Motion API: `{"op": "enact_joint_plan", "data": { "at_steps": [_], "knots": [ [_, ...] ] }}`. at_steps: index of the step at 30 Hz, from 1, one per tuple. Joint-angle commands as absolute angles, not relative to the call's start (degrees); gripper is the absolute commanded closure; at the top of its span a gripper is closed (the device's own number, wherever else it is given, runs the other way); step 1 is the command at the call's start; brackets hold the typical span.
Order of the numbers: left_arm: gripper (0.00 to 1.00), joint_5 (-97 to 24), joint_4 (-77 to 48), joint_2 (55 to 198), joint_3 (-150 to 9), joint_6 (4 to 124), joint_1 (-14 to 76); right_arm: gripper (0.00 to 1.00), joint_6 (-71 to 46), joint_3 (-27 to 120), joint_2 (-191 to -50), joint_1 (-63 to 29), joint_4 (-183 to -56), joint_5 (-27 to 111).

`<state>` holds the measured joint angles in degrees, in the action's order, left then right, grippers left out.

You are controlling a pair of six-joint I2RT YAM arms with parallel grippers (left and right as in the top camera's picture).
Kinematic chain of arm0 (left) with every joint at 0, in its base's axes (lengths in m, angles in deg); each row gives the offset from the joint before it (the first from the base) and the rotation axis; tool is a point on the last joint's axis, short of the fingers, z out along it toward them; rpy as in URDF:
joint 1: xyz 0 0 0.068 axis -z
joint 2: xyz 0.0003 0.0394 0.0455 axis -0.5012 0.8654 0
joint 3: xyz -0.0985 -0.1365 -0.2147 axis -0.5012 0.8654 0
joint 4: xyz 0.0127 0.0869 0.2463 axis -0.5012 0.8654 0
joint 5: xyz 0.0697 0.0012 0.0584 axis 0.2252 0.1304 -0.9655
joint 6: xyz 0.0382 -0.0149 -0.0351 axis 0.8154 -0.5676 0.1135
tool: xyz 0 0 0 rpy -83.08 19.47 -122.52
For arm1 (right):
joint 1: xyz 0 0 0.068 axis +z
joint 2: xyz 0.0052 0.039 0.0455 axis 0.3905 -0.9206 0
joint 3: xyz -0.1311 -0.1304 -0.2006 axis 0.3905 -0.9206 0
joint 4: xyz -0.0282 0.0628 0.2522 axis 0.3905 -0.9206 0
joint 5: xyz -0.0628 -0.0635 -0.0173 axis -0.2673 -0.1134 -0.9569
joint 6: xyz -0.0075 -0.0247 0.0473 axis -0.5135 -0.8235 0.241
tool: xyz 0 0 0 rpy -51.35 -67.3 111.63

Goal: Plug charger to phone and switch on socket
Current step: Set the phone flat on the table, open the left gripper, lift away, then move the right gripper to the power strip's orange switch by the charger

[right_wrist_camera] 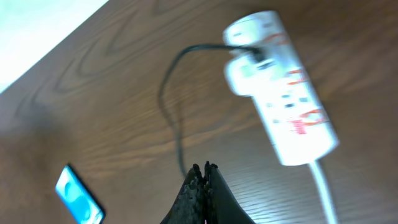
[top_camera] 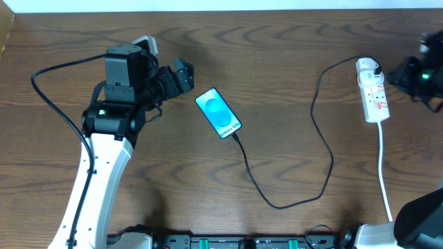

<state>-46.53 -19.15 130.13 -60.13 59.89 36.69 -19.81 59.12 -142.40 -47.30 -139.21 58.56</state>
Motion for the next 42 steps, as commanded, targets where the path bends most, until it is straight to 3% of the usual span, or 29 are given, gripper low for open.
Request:
{"op": "enact_joint_plan", "data": {
  "at_steps": [1,10,23,42],
  "knots": [
    [0.01,-47.3,-18.9,129.6,-61.1,60.5,36.5,0.99,-21.8,60.1,-144.9,-51.2,-138.8,57.8],
    [0.01,-47.3,-18.9,129.6,-61.1,60.5,36.5,0.99,-22.6,60.1,-155.5,-57.2,-130.9,64.7],
    [0.0,-47.3,-18.9,129.6,-61.1,60.5,36.5,0.99,-22.0,60.1,-168.8,-54.8,-120.2,68.4],
    [0.0,-47.3,-18.9,129.6,-61.1,60.5,36.5,0.99,-22.7,60.1,-172.1,-52.4,-115.7,63.8]
  ]
}}
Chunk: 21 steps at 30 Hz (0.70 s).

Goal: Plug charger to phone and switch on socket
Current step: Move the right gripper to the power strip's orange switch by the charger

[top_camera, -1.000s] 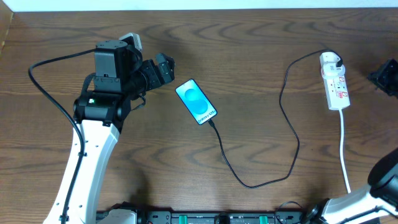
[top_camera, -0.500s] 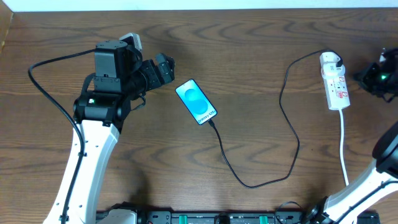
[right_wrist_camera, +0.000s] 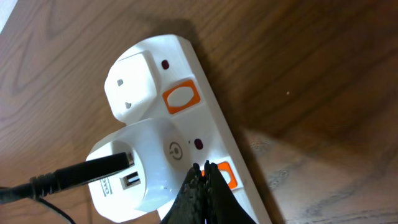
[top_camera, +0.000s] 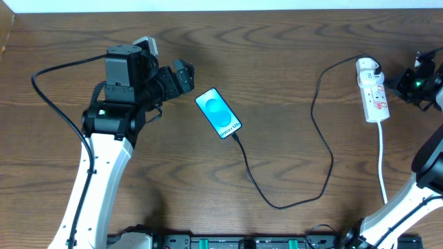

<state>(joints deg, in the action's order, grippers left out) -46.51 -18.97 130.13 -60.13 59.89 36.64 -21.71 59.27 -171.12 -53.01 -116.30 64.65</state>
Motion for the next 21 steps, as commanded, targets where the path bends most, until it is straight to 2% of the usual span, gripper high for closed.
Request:
{"op": "enact_joint_plan", "data": {
  "at_steps": [1,21],
  "knots": [
    [0.0,-47.3,-18.9,129.6,-61.1,60.4,36.5,0.99,-22.7,60.1,-172.3,-52.4,-115.5,63.8],
    [0.0,-47.3,-18.9,129.6,-61.1,60.5,36.5,0.99,-23.5,60.1,-174.3,-50.6,-116.6,63.8]
  ]
}}
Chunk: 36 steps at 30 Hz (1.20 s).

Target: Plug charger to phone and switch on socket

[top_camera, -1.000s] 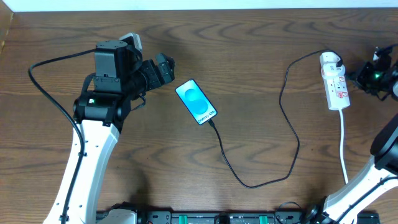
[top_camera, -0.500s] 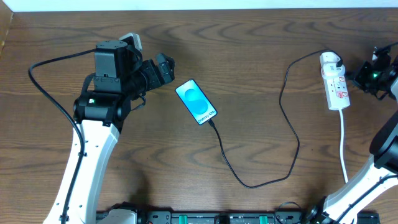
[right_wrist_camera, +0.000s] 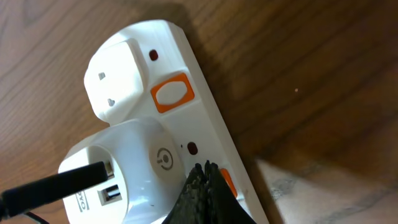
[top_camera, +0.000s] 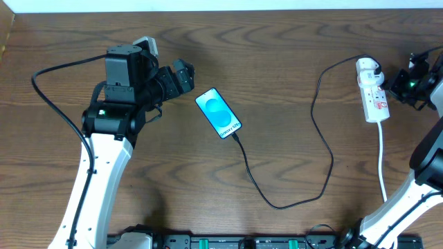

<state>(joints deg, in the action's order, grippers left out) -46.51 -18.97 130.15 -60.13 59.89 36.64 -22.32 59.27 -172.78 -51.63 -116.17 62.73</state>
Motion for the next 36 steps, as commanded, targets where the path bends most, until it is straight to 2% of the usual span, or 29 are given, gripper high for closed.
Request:
{"op": "enact_joint_plan", "data": {
  "at_steps": [1,16,25,36],
  "knots": [
    [0.0,-47.3,-18.9,129.6,-61.1,60.5,36.5,0.99,-23.5,60.1,-174.6,-50.5,-117.0,63.8],
    [0.0,-47.3,-18.9,129.6,-61.1,60.5,36.5,0.99,-23.5,60.1,-176.0,-48.5,-121.9,63.6],
    [0.0,-47.3,-18.9,129.6,-61.1,60.4,36.5,0.99,-21.4,60.1,-176.0,-46.5,-125.3,58.6],
    [0.0,-47.3,-18.9,129.6,-61.1,60.5,36.5,0.99,-17.8,60.2,-176.0,-47.8,-121.5,56.5]
  ]
}}
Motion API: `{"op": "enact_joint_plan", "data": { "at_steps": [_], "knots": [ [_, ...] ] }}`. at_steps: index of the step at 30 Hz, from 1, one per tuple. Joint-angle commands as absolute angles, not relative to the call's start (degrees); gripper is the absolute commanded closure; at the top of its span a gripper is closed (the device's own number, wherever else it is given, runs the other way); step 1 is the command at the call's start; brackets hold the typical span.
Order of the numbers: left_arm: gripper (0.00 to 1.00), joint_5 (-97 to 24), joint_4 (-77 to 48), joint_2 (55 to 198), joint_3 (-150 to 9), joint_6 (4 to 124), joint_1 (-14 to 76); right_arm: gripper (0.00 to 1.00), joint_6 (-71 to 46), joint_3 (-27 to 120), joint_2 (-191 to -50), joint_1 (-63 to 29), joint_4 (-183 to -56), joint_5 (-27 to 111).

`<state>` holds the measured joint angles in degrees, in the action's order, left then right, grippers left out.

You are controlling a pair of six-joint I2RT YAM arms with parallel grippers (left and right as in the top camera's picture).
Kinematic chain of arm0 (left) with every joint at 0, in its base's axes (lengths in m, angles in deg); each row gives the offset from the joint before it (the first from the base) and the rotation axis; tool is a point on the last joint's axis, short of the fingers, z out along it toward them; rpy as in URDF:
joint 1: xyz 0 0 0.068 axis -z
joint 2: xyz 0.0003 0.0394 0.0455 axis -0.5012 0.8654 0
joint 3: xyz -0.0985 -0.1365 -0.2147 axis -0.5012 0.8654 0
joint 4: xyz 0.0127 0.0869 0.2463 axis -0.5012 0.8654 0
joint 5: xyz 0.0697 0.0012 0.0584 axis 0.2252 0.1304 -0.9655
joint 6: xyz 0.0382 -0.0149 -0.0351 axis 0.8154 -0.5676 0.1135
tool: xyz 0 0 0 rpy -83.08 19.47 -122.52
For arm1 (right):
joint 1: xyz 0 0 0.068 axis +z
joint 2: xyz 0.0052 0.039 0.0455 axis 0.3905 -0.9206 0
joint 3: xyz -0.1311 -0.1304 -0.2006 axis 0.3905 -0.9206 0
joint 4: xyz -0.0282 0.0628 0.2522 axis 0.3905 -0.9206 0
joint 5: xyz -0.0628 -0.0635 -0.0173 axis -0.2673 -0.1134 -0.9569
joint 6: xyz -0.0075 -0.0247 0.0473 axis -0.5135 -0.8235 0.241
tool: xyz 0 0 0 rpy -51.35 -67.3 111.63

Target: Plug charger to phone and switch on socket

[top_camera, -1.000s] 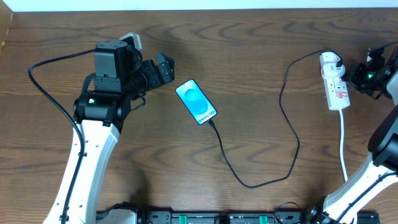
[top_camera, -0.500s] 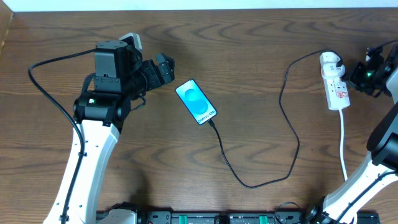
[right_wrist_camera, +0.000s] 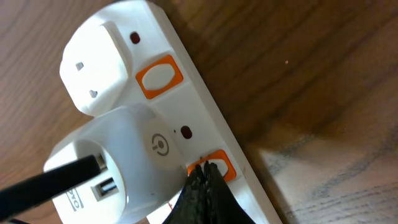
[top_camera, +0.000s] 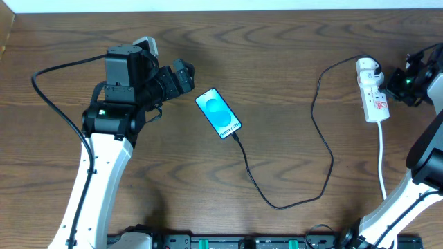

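Observation:
The phone (top_camera: 219,114) lies screen-up with a blue display mid-table, the black charger cable (top_camera: 315,111) plugged into its lower end. The cable runs right to a white USB adapter (right_wrist_camera: 118,162) seated in the white socket strip (top_camera: 372,91). My right gripper (right_wrist_camera: 203,167) is shut, its tips on the strip's orange switch (right_wrist_camera: 217,167) beside the adapter. A second orange switch (right_wrist_camera: 160,77) sits by an empty white plug (right_wrist_camera: 96,68). My left gripper (top_camera: 184,76) hovers just left of the phone; its jaws cannot be read.
The strip's white lead (top_camera: 383,166) runs down toward the front edge at right. The cable loops across the table's centre-right. The left arm's black cable (top_camera: 59,104) arcs over the left side.
My right gripper has come closer to the strip; its shut tips now rest on the orange switch by the adapter, where before they were just short of it.
My right gripper, shut, was high over the table with the whole strip and the phone in its view. Then it was down close to the strip's adapter end, then nearer the switch, and now on it. The phone, cable and left arm have stayed put.

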<state>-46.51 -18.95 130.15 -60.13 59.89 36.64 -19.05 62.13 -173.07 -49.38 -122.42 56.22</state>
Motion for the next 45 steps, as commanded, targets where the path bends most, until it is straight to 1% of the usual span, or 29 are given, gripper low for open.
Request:
{"op": "enact_joint_plan", "data": {
  "at_steps": [1,12,21,32,38,45],
  "knots": [
    [0.0,-47.3,-18.9,129.6,-61.1,60.5,36.5,0.99,-17.8,60.3,-175.8,-48.0,-121.4,56.5],
    [0.0,-47.3,-18.9,129.6,-61.1,60.5,36.5,0.99,-16.8,62.5,-166.2,-53.8,-121.5,61.3],
    [0.0,-47.3,-18.9,129.6,-61.1,60.5,36.5,0.99,-16.8,62.5,-164.3,-54.3,-123.6,61.3],
    [0.0,-47.3,-18.9,129.6,-61.1,60.4,36.5,0.99,-17.3,61.9,-167.6,-53.0,-123.4,59.5],
    [0.0,-47.3,-18.9,129.6,-61.1,60.5,36.5,0.99,-18.6,61.9,-171.3,-51.0,-121.9,59.5],
    [0.0,-47.3,-18.9,129.6,-61.1,60.4,36.5,0.99,-18.8,61.9,-172.4,-49.6,-119.9,59.0]
  ]
}}
